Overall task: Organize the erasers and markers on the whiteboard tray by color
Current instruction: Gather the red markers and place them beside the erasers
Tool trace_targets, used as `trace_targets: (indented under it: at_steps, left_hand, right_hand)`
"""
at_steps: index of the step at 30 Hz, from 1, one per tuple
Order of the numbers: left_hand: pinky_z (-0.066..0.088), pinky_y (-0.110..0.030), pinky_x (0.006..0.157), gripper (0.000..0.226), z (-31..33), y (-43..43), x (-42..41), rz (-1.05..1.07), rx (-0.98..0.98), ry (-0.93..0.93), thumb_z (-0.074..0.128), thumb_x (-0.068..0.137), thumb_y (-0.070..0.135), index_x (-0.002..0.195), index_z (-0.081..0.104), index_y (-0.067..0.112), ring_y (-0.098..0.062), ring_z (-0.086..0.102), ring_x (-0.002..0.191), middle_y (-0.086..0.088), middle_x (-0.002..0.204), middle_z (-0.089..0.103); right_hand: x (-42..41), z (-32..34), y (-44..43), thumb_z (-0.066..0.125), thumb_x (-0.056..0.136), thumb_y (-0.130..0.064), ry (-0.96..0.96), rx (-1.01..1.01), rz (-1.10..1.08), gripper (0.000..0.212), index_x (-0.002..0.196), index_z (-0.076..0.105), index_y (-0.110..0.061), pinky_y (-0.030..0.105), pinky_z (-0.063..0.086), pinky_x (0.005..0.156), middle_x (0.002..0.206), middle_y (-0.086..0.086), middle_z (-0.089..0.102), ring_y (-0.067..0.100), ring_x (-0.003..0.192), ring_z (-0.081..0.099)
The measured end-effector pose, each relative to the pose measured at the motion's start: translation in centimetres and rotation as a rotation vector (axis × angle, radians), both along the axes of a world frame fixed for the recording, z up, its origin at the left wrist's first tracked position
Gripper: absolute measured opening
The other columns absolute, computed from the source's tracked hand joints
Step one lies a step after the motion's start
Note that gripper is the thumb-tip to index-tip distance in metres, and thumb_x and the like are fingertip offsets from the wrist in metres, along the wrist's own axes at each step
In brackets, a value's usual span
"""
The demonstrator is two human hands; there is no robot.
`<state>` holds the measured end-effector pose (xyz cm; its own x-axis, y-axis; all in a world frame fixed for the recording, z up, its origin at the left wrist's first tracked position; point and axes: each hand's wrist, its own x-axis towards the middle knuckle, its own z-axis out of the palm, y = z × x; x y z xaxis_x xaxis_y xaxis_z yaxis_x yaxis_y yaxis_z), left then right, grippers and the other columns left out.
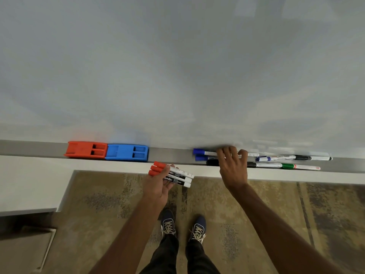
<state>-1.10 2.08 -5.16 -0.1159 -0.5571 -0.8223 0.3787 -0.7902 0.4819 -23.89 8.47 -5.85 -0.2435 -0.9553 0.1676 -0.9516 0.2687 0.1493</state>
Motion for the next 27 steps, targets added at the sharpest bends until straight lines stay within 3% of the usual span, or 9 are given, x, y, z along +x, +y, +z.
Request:
trace_targets:
  at_steps: [5, 10, 14, 18, 20, 23, 27]
  left_hand:
    - [0.051, -0.051, 0.098, 0.038, 0.0, 0.1, -0.2, -0.003, -0.007, -0.007, 0.066, 0.087, 0.004, 0.123, 0.054, -0.002, -0.036, 0.067, 0.105, -0.023, 0.115, 0.068]
    - [0.053, -0.050, 0.095, 0.035, -0.1, 0.4, -0.5, -0.006, -0.008, 0.004, 0.066, 0.087, 0.004, 0.121, 0.056, -0.002, -0.035, 0.068, 0.103, -0.021, 0.114, 0.070]
    - [0.060, -0.042, 0.077, 0.031, -0.3, 0.7, -0.8, -0.006, 0.002, 0.005, 0.067, 0.086, 0.005, 0.116, 0.058, -0.001, -0.030, 0.073, 0.093, -0.017, 0.104, 0.074]
    - [0.060, -0.035, 0.063, 0.030, -0.4, 0.9, -1.2, -0.001, 0.012, 0.005, 0.067, 0.086, 0.004, 0.115, 0.058, 0.001, -0.028, 0.074, 0.090, -0.017, 0.104, 0.074]
    - [0.060, -0.037, 0.066, 0.031, -0.5, 0.9, -1.3, -0.003, 0.006, 0.010, 0.067, 0.087, 0.004, 0.116, 0.057, 0.000, -0.029, 0.073, 0.093, -0.017, 0.105, 0.074]
    - [0.058, -0.044, 0.082, 0.035, -0.6, 0.9, -1.5, -0.017, 0.002, 0.019, 0.066, 0.088, 0.004, 0.121, 0.056, -0.002, -0.032, 0.070, 0.101, -0.019, 0.110, 0.072]
    - [0.054, -0.048, 0.093, 0.038, -0.5, 0.9, -1.9, -0.004, 0.006, 0.032, 0.065, 0.088, 0.003, 0.123, 0.054, -0.002, -0.034, 0.067, 0.105, -0.022, 0.117, 0.068]
  right_hand:
    - [-0.5, -0.6, 0.3, 0.000, 0.092, 0.000, 0.004, 0.000, 0.020, 0.058, 0.106, 0.056, -0.007, 0.046, 0.038, 0.079, 0.100, 0.013, 0.062, 0.033, 0.095, 0.055]
    - [-1.2, -1.4, 0.6, 0.016, 0.089, 0.003, 0.002, -0.083, 0.057, 0.045, 0.102, 0.058, -0.006, 0.047, 0.038, 0.080, 0.102, 0.015, 0.061, 0.034, 0.096, 0.054]
    - [-1.8, -2.4, 0.6, 0.050, 0.085, 0.004, 0.004, -0.115, 0.086, 0.024, 0.104, 0.060, -0.007, 0.047, 0.038, 0.082, 0.107, 0.015, 0.062, 0.033, 0.099, 0.054]
    - [-2.3, -3.1, 0.7, 0.056, 0.088, -0.003, -0.020, -0.165, 0.133, 0.017, 0.103, 0.059, -0.009, 0.047, 0.036, 0.083, 0.107, 0.013, 0.062, 0.031, 0.101, 0.053]
    - [-2.4, -3.2, 0.7, 0.059, 0.089, -0.007, -0.037, -0.173, 0.145, 0.015, 0.104, 0.059, -0.009, 0.047, 0.036, 0.084, 0.108, 0.012, 0.062, 0.030, 0.102, 0.052]
    - [-2.5, -3.2, 0.8, 0.059, 0.094, -0.017, -0.045, -0.228, 0.144, 0.009, 0.100, 0.061, -0.010, 0.046, 0.036, 0.082, 0.104, 0.010, 0.062, 0.030, 0.099, 0.054]
    - [-2.2, -2.3, 1.1, 0.064, 0.092, -0.021, -0.110, -0.234, 0.135, 0.015, 0.103, 0.063, -0.010, 0.044, 0.037, 0.083, 0.106, 0.010, 0.062, 0.029, 0.100, 0.054]
